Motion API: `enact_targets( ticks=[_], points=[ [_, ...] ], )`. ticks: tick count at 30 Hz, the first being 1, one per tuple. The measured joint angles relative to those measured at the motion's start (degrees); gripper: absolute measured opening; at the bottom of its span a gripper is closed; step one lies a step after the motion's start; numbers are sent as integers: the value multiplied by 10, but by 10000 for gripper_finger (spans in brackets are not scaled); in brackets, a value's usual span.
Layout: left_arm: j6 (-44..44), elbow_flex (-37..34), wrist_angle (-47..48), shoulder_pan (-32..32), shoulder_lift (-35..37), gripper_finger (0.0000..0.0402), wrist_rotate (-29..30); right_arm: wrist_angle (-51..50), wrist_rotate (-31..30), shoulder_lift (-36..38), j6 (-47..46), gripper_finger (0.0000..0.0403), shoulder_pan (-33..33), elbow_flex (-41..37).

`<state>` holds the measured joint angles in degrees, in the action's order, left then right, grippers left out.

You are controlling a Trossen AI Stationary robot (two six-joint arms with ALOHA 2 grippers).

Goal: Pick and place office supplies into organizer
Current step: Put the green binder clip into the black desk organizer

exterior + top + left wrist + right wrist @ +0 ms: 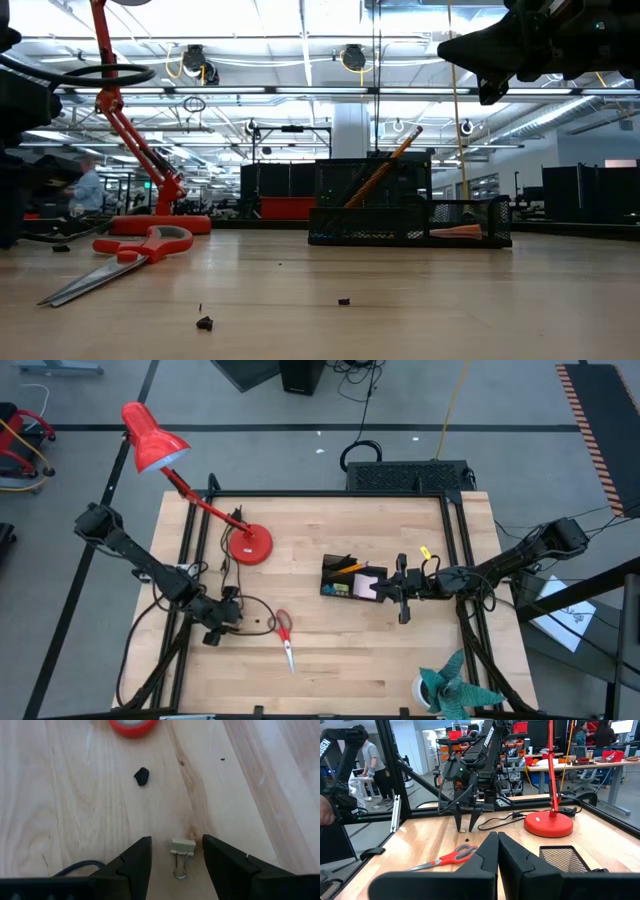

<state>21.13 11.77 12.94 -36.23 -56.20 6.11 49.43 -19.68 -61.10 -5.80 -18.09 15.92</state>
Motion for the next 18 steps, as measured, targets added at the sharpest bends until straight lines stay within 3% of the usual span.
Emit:
enact_targets(
  ticks=[4,18],
  points=[
    [0,1,-17,0,-16,173,0,0,0,0,0,0,0,0],
    [-11,3,-40,-1,-62,63,-16,0,0,0,0,0,0,0]
  ],
)
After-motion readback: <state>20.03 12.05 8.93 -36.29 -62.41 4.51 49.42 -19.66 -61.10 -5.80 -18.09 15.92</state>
